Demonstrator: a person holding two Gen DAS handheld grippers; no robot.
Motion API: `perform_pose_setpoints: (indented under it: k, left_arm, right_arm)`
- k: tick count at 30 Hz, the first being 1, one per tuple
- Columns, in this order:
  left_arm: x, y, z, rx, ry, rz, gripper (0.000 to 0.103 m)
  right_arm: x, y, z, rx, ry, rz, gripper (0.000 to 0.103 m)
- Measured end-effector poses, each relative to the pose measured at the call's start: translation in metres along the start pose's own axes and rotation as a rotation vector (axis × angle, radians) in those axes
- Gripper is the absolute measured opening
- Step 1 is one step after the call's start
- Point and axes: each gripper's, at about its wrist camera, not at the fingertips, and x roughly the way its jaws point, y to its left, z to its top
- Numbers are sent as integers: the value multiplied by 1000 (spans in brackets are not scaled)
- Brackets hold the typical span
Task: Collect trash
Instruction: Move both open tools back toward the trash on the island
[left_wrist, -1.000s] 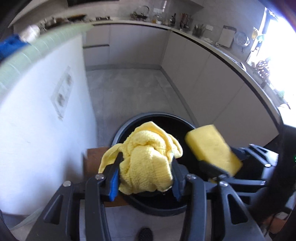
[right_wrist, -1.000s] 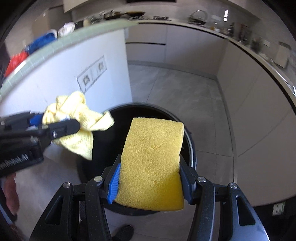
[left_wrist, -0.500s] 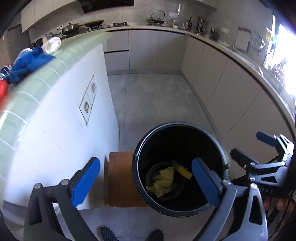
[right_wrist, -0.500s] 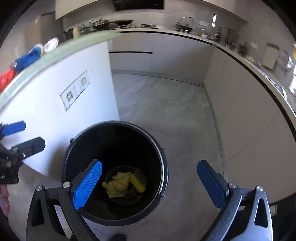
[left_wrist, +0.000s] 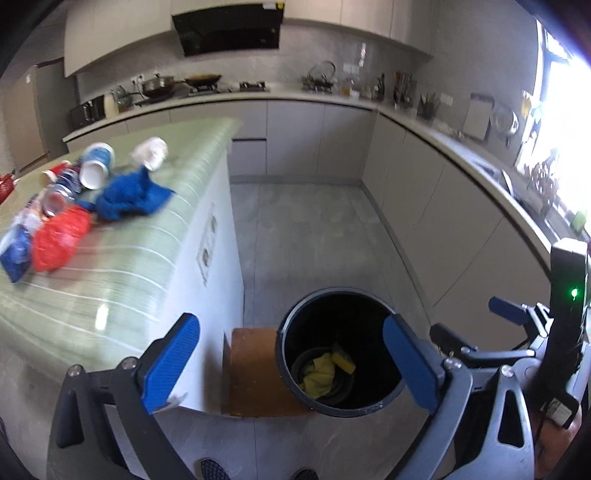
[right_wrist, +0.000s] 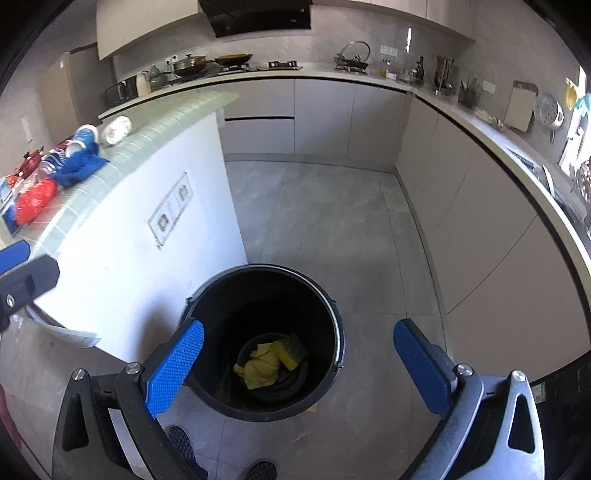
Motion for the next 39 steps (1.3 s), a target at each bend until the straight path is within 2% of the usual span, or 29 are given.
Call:
perform_pose_setpoints:
  k: [7, 16, 26, 39]
  left_arm:
    - [-24, 34, 7, -45, -58, 49, 101]
    - [-68, 89, 2, -116, -127, 129, 101]
    - [-100, 156, -4, -169, -174, 227, 101]
    - [-98, 253, -17, -232, -158, 321, 101]
  right_arm:
    - [-32, 24, 9, -9, -40, 56, 103]
    - [-57, 82, 23, -81, -100, 134, 103]
    - [-79, 152, 40, -156, -166, 210, 103]
    - [-79, 238, 59, -232, -194, 262, 103]
